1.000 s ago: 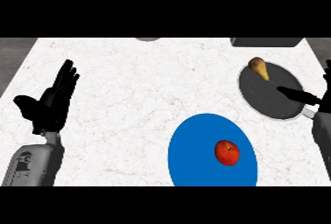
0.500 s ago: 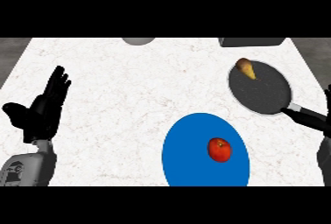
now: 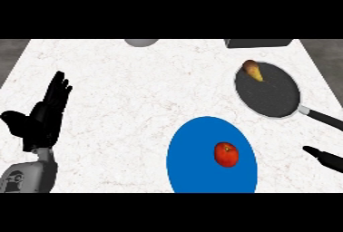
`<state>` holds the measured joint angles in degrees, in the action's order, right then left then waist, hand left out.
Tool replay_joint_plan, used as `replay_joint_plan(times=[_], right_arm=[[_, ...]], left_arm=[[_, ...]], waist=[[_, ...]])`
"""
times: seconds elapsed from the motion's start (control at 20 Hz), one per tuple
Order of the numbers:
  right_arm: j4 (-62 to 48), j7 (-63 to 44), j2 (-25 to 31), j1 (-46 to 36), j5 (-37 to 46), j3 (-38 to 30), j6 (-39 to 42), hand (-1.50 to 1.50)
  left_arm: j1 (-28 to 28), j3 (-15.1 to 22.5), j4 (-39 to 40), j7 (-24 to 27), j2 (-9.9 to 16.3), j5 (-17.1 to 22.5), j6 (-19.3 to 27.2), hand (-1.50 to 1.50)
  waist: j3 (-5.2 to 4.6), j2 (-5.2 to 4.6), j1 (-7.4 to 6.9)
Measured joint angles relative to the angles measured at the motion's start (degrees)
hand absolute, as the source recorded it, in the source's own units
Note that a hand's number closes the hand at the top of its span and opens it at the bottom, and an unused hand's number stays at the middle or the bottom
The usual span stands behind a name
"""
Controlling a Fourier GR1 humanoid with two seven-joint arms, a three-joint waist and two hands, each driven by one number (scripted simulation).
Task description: Pick the pear from the plate and place it in the pan
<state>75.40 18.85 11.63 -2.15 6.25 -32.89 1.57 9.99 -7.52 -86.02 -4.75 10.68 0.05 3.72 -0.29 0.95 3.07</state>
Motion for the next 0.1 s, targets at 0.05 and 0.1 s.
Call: replay_joint_plan(times=[0.05, 0.1], right_arm=[[4.3, -1.9, -0.9, 2.5, -0.2, 0.4, 0.3, -1.5], [8.4, -3.2, -1.9, 5.1, -0.1, 0.8, 0.4, -1.5]], left_arm=[[-0.2, 0.2, -0.7, -0.4, -0.1, 0.1, -0.1, 0.0], [0.1, 0.2, -0.9, -0.7, 0.2, 0.2, -0.4, 0.0]], waist=[[0.03, -0.1, -0.35], [0.05, -0.21, -0.62]])
